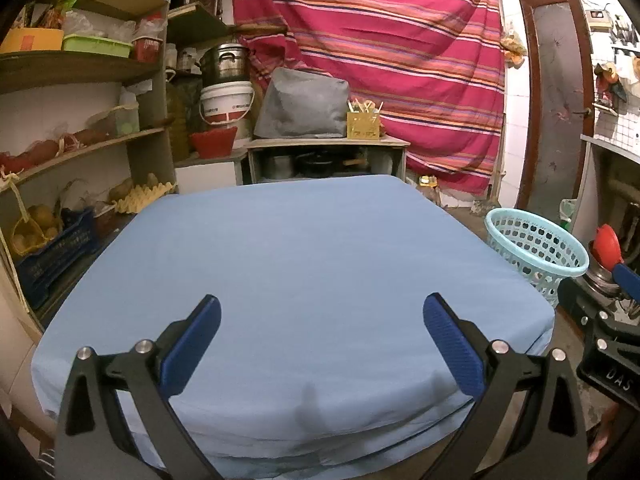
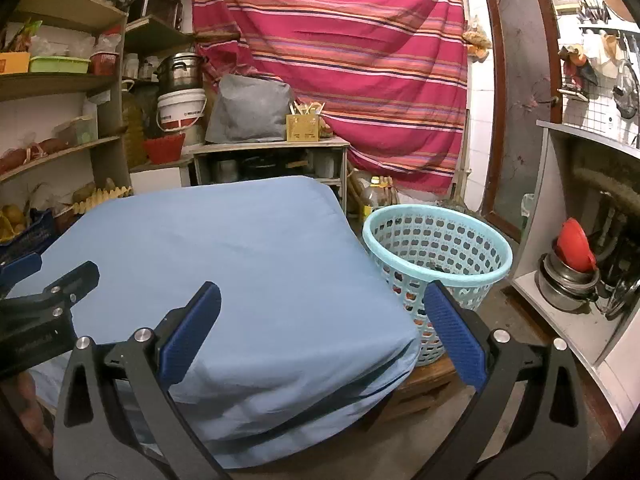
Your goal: Collect trash
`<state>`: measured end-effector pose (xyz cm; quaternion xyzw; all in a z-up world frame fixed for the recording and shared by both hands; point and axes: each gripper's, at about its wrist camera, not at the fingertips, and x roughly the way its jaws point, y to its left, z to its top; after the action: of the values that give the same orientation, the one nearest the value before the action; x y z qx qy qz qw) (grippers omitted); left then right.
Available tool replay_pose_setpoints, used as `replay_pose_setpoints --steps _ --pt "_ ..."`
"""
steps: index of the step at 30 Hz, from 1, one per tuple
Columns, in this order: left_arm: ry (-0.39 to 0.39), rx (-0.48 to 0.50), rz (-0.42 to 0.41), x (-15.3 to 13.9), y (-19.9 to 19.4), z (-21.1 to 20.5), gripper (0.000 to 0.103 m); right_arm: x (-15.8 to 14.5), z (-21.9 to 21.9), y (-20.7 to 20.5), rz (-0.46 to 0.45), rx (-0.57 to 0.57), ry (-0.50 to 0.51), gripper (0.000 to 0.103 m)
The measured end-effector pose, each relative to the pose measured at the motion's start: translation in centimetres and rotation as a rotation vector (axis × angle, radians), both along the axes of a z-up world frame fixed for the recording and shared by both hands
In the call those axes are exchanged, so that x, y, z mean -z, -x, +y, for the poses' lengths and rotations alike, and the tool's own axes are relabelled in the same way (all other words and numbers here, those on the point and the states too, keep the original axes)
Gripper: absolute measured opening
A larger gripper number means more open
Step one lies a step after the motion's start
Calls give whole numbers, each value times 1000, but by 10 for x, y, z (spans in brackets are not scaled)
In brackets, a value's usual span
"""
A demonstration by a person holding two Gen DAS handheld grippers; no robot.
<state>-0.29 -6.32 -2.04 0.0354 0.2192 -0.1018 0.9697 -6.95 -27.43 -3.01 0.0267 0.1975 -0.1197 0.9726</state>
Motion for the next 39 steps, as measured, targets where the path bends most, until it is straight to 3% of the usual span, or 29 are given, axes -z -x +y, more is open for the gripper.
replay_pose_setpoints --steps 39 --pt "-6 -15 6 7 -4 14 99 3 3 -4 1 -10 17 99"
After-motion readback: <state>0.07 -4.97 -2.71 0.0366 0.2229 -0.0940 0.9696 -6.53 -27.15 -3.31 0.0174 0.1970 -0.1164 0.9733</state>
